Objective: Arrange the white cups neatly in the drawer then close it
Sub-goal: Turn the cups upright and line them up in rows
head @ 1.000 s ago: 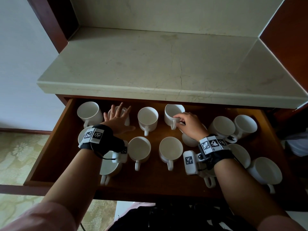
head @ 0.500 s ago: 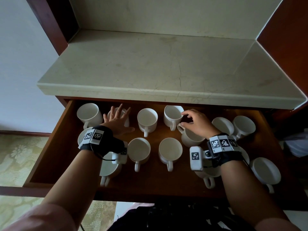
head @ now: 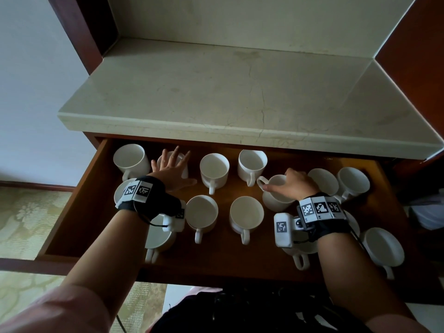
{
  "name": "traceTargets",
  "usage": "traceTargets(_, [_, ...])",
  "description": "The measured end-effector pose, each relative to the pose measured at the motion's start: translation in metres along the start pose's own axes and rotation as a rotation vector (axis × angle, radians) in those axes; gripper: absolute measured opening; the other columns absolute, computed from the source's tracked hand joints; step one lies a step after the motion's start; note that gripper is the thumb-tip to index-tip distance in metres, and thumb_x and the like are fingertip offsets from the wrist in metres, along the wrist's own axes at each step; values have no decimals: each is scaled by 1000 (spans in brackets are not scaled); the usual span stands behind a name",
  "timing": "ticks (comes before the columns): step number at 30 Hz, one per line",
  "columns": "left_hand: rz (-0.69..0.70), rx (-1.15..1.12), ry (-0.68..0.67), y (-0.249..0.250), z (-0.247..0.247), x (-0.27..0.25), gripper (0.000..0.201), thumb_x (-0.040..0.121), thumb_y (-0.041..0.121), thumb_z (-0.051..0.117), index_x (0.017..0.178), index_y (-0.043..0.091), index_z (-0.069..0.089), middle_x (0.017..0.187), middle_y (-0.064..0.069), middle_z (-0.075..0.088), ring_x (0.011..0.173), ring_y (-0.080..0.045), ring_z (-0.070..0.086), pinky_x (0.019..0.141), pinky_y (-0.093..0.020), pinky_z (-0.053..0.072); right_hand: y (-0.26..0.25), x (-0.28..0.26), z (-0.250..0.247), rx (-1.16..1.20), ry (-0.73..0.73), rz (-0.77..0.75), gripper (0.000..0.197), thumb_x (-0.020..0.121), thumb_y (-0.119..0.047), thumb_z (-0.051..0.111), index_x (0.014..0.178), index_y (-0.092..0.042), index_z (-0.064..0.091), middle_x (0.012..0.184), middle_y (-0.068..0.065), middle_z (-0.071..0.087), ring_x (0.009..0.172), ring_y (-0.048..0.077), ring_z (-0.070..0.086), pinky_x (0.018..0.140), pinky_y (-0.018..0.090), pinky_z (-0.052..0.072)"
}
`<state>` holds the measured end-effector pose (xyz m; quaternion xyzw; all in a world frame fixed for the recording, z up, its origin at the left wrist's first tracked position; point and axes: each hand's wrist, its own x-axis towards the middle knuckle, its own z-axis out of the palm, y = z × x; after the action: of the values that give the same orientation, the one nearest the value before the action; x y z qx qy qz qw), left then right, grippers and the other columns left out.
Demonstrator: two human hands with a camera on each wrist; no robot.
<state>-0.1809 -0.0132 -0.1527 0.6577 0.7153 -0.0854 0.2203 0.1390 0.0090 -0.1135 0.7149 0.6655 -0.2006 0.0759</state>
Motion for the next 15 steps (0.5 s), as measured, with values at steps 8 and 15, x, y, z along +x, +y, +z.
traceTargets(8, [-2, 5, -2, 0, 1, 1, 93, 84, 66, 48, 148, 39, -14, 156, 1, -27, 141, -34, -26, 112, -61, -7, -5, -6, -3, -27, 29, 6, 73, 65, -74, 62, 96, -9, 58, 83, 4, 58, 77, 18, 57, 68, 30, 49])
traceTargets(15, [9, 4, 5, -1, 0, 0, 93, 84, 66, 49, 149, 39, -13, 156, 1, -27, 142, -34, -25, 111, -62, -6, 1, -5, -4, -10, -6, -36, 86, 68, -52, 77, 132, -6, 42, 131, 13, 49, 117, 26, 51, 87, 33, 46])
